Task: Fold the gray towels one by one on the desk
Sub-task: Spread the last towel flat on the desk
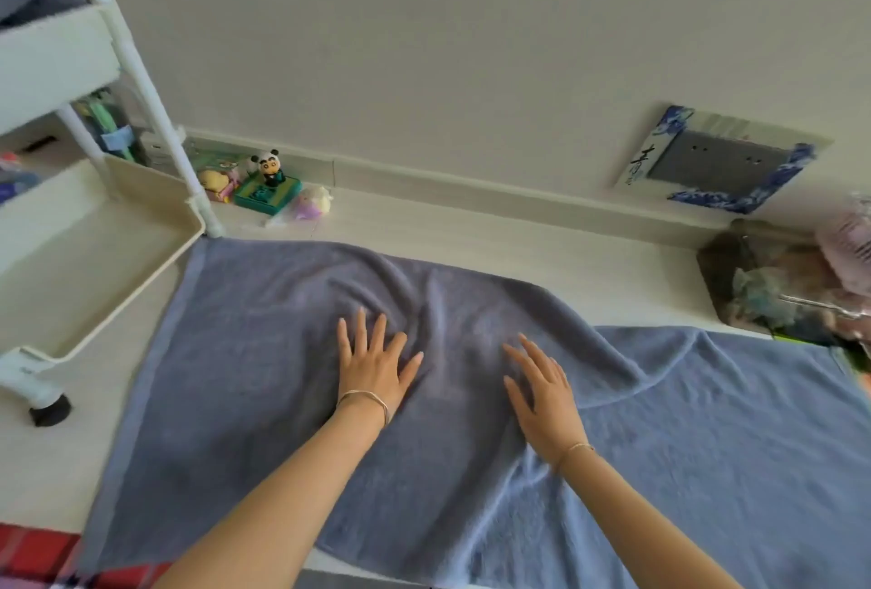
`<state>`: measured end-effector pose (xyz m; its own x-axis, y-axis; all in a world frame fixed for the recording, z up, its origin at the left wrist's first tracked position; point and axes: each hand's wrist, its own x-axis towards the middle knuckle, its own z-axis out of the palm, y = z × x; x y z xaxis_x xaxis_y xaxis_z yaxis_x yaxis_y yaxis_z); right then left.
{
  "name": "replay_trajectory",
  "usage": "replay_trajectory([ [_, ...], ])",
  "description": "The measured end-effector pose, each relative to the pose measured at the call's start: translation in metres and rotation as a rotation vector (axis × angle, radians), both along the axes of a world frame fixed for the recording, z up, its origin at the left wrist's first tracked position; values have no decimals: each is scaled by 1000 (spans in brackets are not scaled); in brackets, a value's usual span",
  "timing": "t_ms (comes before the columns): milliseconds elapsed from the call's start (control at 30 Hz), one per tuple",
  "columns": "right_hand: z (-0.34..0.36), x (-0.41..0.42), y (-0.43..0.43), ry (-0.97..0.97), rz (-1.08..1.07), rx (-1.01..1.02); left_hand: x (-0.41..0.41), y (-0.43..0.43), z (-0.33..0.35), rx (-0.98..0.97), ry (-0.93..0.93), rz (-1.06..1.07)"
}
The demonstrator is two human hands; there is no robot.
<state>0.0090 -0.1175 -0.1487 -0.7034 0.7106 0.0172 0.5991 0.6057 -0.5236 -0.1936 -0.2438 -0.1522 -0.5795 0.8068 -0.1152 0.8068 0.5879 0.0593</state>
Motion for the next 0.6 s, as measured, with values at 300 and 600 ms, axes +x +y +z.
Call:
replay_trajectory([
  [300, -4, 127, 31, -156, -403, 53, 159, 72, 10, 126, -137, -488],
  [600, -22, 228, 52, -323, -444, 12, 255, 121, 0, -3, -139, -448],
])
